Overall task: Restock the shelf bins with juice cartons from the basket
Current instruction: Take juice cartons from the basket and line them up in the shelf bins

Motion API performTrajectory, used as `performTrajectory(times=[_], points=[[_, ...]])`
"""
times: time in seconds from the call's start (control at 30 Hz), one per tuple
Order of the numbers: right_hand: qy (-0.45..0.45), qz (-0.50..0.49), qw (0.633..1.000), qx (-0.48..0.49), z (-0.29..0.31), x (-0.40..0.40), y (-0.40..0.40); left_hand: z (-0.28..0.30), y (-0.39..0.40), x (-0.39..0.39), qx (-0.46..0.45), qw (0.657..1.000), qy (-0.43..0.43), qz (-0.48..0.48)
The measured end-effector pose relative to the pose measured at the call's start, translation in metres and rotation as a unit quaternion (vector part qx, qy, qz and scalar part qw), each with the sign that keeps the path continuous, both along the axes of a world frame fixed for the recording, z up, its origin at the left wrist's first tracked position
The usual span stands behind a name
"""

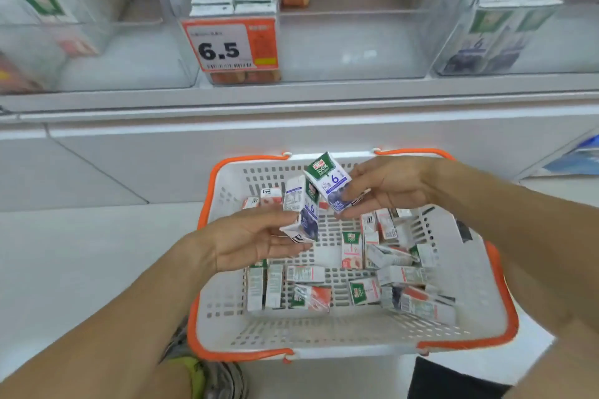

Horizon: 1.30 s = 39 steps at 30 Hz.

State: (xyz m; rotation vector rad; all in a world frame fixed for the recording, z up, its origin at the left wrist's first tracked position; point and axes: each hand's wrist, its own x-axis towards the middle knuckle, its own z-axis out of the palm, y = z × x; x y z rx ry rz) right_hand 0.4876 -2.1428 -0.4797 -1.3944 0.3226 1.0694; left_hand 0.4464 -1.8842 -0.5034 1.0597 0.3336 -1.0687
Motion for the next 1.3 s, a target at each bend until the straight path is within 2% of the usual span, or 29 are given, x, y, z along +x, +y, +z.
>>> performTrajectory(times=[0.1, 0.17, 0.27, 0.37, 0.43, 0.53, 0.63, 0.77, 0.93, 1.0, 1.07, 1.2, 1.3], points=[[-0.088, 0.009, 0.994, 0.059, 0.056, 0.009, 0.001, 0.051, 0.007, 0.015, -0.089, 0.992, -0.077, -0.035], [-0.145, 0.023, 0.986, 0.077, 0.081, 0.010, 0.003, 0.082, 0.007, 0.020, -0.096, 0.988, -0.113, -0.033], [-0.204, 0.027, 0.975, 0.085, 0.097, 0.005, 0.013, 0.118, 0.000, 0.021, 0.025, 0.978, -0.205, -0.012], [-0.193, -0.020, 0.971, 0.137, 0.098, -0.002, 0.028, 0.129, 0.003, 0.020, 0.128, 0.956, -0.265, -0.012], [-0.169, -0.037, 0.970, 0.170, 0.100, -0.006, 0.035, 0.135, 0.008, 0.024, 0.129, 0.955, -0.268, -0.001], [-0.161, -0.037, 0.970, 0.179, 0.098, -0.006, 0.035, 0.141, 0.010, 0.038, 0.081, 0.964, -0.253, -0.015], [-0.165, -0.053, 0.969, 0.175, 0.097, -0.002, 0.031, 0.140, 0.002, 0.053, 0.032, 0.961, -0.273, -0.019], [-0.250, -0.046, 0.960, 0.115, 0.093, 0.000, 0.033, 0.129, -0.013, 0.062, 0.032, 0.948, -0.316, -0.020], [-0.337, -0.119, 0.934, 0.017, 0.091, -0.005, 0.033, 0.117, -0.024, 0.070, 0.067, 0.932, -0.356, -0.036], [-0.383, -0.095, 0.915, -0.080, 0.092, -0.002, 0.024, 0.117, -0.029, 0.072, 0.089, 0.926, -0.367, -0.027], [-0.401, -0.045, 0.907, -0.118, 0.096, 0.003, 0.014, 0.117, -0.033, 0.071, 0.104, 0.919, -0.377, -0.039], [-0.358, 0.048, 0.933, 0.005, 0.104, 0.008, -0.009, 0.117, -0.038, 0.068, 0.123, 0.910, -0.376, -0.126], [-0.329, 0.082, 0.939, 0.062, 0.104, 0.008, -0.016, 0.122, -0.042, 0.068, 0.128, 0.897, -0.376, -0.193]])
